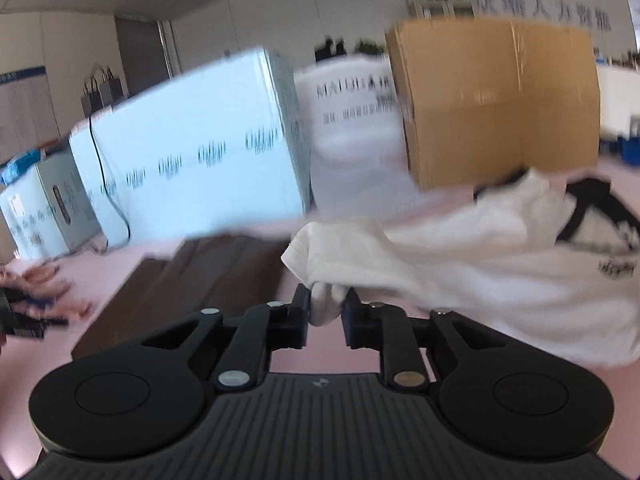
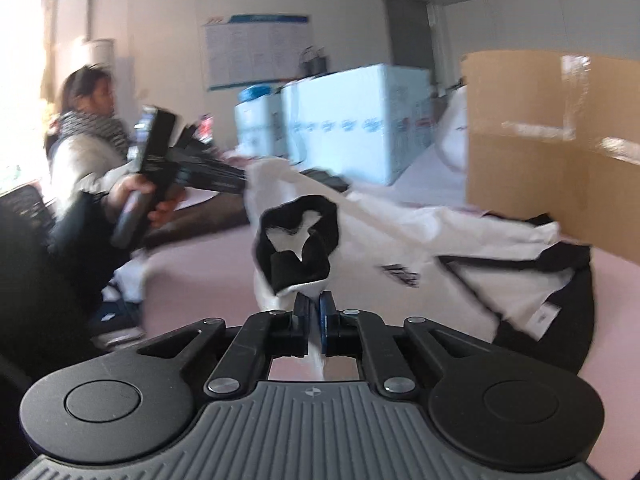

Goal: Fold clothes

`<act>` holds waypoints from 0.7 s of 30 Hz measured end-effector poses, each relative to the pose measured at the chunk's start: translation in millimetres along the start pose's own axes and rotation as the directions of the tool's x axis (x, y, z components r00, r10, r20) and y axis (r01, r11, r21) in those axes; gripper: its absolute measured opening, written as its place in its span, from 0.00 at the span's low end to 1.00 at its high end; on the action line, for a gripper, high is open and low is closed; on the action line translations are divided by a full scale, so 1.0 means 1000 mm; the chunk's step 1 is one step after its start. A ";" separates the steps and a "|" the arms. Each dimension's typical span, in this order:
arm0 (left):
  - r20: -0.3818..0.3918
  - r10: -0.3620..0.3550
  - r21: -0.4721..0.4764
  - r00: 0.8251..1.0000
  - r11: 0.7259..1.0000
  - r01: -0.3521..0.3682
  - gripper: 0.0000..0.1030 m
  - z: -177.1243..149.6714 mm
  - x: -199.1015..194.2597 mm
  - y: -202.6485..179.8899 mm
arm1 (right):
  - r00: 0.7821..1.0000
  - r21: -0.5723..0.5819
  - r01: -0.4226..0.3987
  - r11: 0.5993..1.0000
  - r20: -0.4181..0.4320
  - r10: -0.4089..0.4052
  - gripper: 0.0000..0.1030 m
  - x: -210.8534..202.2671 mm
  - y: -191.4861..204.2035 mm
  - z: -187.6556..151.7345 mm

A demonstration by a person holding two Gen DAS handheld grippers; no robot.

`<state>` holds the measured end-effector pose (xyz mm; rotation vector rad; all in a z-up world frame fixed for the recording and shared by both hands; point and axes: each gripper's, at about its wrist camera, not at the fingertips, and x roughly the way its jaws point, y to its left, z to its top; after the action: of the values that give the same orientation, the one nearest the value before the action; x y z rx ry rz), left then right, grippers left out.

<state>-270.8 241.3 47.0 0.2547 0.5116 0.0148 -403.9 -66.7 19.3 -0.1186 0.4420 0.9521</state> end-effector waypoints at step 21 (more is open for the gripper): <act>-0.023 -0.400 0.302 0.916 0.871 0.388 0.78 -0.017 -0.052 -0.086 | 0.988 -0.170 0.145 0.975 -0.035 -0.153 0.48 0.005 0.041 -0.015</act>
<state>-328.7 158.4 37.3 0.4448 0.5171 -0.4723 -439.2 -43.7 7.2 -0.3234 0.3911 0.8385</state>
